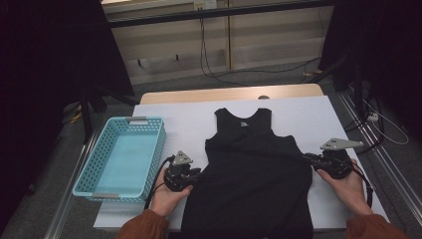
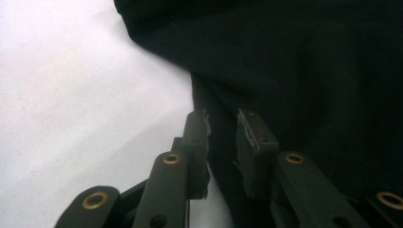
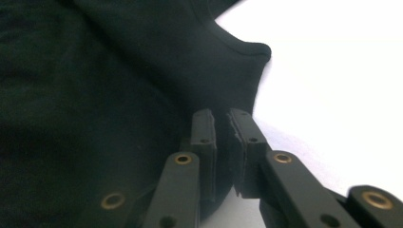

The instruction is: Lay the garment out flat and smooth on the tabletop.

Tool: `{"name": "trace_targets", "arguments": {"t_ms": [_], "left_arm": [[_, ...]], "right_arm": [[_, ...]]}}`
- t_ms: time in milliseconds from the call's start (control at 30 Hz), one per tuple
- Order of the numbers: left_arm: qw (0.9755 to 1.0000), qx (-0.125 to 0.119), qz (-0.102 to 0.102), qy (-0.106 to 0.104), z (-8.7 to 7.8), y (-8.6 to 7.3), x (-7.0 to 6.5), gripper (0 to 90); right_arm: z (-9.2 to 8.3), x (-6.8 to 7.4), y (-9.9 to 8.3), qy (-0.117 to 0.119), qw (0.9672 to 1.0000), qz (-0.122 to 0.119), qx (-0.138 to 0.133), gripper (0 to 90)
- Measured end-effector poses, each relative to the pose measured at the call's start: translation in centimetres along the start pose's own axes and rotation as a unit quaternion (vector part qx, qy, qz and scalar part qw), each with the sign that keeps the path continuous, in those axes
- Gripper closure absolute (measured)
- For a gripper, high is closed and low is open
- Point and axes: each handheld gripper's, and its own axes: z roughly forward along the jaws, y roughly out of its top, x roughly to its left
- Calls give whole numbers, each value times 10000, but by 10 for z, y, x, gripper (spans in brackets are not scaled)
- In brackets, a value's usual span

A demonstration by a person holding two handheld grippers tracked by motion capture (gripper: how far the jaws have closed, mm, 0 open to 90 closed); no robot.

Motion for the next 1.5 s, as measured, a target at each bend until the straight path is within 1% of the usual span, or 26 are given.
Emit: {"name": "trace_targets", "arguments": {"t_ms": [167,233,300,367,433,467,500,533,567,600,667,733,833,900,933,967,1000,1033,1067,1100,1167,1233,1333,1400,1467,1500], "left_arm": [[10000,-4,62,22,4,1,1,725],[9999,-48,92,2,2,2,1,725],[9997,-193,99,-58,-3,3,-1,733],[9991,-296,163,-249,-6,5,-5,765],[9985,-296,222,-412,-6,5,-13,778],[9984,-274,281,-416,-5,4,-16,774],[9984,-274,281,-416,-5,4,-16,756],[9980,-150,423,-444,-4,3,-24,741],[9979,-127,460,-442,-4,2,-29,726],[9978,-133,436,-474,-6,1,-34,699],[9968,-195,535,-563,-12,-3,-44,651],[9960,-162,641,-595,-16,-7,-51,599],[9957,-102,757,-525,-17,-10,-57,556],[9950,-39,781,-628,-15,-11,-56,545],[9956,-47,740,-578,-14,-11,-57,546],[9951,8,750,-638,-12,-11,-56,544],[9950,22,772,-638,-11,-12,-56,542],[9950,22,772,-638,-11,-12,-56,539],[9944,95,819,-654,-8,-13,-55,533],[9942,152,836,-662,-6,-13,-55,527],[9940,165,865,-643,-4,-13,-56,507],[9928,247,939,-700,-1,-14,-59,495],[9915,314,1019,-749,1,-15,-62,448],[9909,313,1050,-780,2,-16,-63,417],[9912,275,1070,-735,3,-17,-65,398],[9904,321,1146,-707,3,-16,-66,398]], "right_arm": [[0,0,0,10,10000,-10,15,816],[1,1,0,39,10000,-6,5,816],[0,2,0,151,9999,8,-42,820],[-1,6,1,282,9996,-39,-72,818],[-1,11,1,446,9989,-129,-77,796],[-1,15,1,508,9985,-182,-54,778],[-1,18,1,580,9980,-241,-37,758],[-2,22,1,680,9973,-288,-4,735],[-2,26,0,773,9964,-355,31,718],[-2,30,0,822,9958,-391,65,707],[-3,38,0,979,9940,-481,78,679],[-5,48,0,1115,9920,-585,62,669],[-5,63,1,1285,9887,-762,125,650],[-3,72,1,1405,9860,-873,203,633],[-1,76,1,1448,9847,-938,242,621],[0,81,1,1512,9831,-993,284,609],[1,84,1,1559,9816,-1054,322,601],[1,84,1,1559,9816,-1054,322,601],[3,91,1,1632,9796,-1105,386,580],[5,94,0,1675,9782,-1149,424,566],[7,99,0,1710,9760,-1246,508,545],[9,104,0,1768,9738,-1311,569,529],[11,109,-2,1790,9715,-1409,659,514],[15,112,-4,1748,9697,-1504,806,508],[16,115,-4,1672,9707,-1537,788,522],[16,116,-4,1647,9711,-1525,807,539]]}}
